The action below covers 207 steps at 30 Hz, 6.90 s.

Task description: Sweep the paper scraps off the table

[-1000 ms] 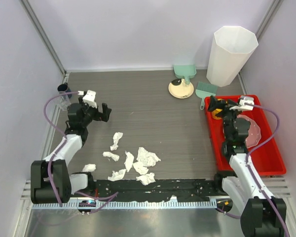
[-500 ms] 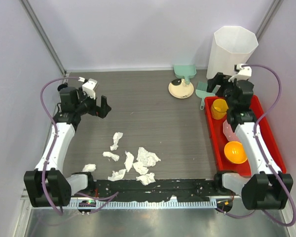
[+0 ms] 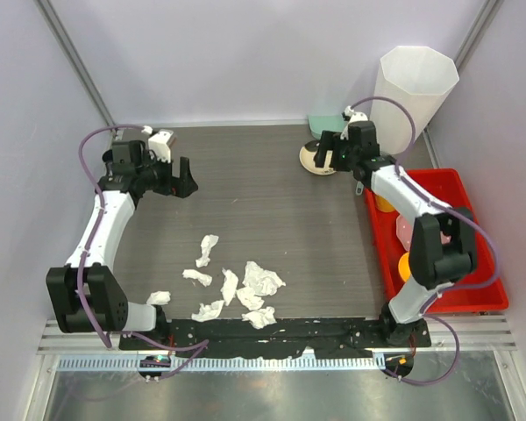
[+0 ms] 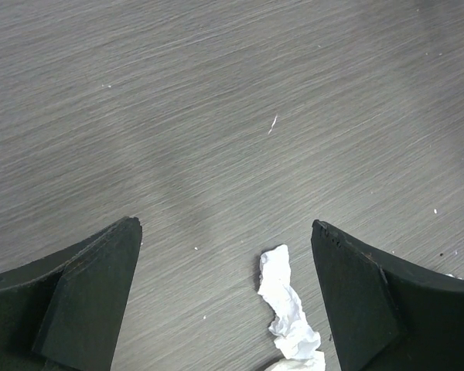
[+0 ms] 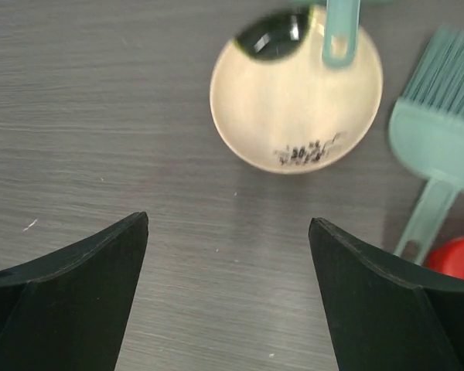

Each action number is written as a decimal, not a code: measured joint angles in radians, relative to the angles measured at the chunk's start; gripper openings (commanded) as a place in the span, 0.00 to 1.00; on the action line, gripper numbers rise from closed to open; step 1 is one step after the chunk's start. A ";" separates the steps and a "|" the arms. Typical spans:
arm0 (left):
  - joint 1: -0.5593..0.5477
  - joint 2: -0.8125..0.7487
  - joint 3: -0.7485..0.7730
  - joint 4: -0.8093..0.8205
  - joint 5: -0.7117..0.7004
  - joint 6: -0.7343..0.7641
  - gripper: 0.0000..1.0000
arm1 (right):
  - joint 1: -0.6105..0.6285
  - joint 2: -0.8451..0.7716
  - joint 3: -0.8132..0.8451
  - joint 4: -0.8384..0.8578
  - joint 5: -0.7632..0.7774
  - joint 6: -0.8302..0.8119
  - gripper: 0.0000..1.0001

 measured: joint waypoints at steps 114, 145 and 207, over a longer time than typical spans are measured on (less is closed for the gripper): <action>-0.012 0.015 0.066 0.014 -0.024 0.014 0.90 | 0.222 0.204 0.212 0.163 0.229 0.027 0.90; -0.012 0.015 0.066 0.003 -0.034 -0.013 0.90 | -0.126 0.568 0.586 -0.487 0.151 -0.440 0.57; -0.013 0.011 0.069 -0.001 -0.049 0.015 0.90 | 0.159 0.424 0.663 -0.394 0.255 -0.240 0.90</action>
